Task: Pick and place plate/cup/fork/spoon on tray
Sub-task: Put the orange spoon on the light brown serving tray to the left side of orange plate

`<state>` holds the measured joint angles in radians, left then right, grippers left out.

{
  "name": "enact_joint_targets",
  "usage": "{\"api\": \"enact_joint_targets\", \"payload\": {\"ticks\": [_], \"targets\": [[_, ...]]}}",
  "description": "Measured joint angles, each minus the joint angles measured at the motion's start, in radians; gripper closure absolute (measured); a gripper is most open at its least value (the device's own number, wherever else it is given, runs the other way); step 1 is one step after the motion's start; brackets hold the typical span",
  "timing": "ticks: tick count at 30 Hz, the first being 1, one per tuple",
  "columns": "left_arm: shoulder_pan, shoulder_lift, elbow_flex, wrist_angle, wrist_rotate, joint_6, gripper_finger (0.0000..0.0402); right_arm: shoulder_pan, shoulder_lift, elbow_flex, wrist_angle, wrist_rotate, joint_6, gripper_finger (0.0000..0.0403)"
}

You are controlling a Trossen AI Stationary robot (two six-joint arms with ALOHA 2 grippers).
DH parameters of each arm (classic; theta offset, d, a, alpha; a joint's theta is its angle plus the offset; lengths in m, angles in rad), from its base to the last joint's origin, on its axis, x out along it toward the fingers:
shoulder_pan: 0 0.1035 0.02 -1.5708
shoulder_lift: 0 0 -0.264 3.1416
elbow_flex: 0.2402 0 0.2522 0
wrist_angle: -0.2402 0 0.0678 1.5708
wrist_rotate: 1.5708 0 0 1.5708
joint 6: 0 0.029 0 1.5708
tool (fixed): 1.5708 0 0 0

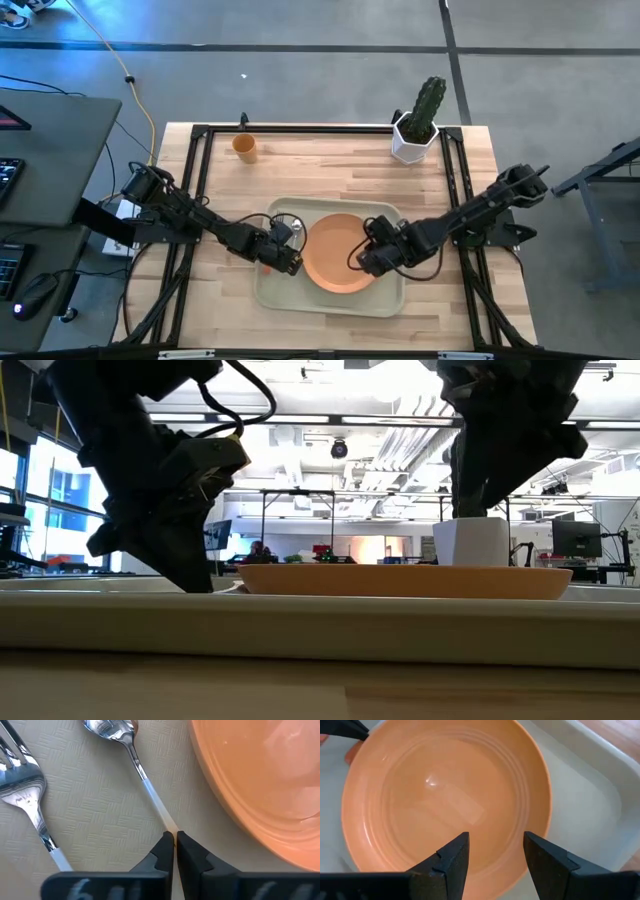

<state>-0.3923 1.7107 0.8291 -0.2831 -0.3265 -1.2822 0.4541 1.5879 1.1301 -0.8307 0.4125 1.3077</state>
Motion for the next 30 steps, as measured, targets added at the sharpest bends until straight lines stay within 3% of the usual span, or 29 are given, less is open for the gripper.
{"api": "enact_joint_targets", "payload": {"ticks": [15,30], "targets": [[0.025,0.004,-0.003,0.088,0.042,-0.068,0.0401,0.047,0.0,0.0,0.0,0.151,0.064,0.0224],[0.017,-0.097,-0.006,-0.019,0.052,-0.024,0.0401,0.077,0.0,0.0,-0.004,0.182,0.123,0.0224]]}}
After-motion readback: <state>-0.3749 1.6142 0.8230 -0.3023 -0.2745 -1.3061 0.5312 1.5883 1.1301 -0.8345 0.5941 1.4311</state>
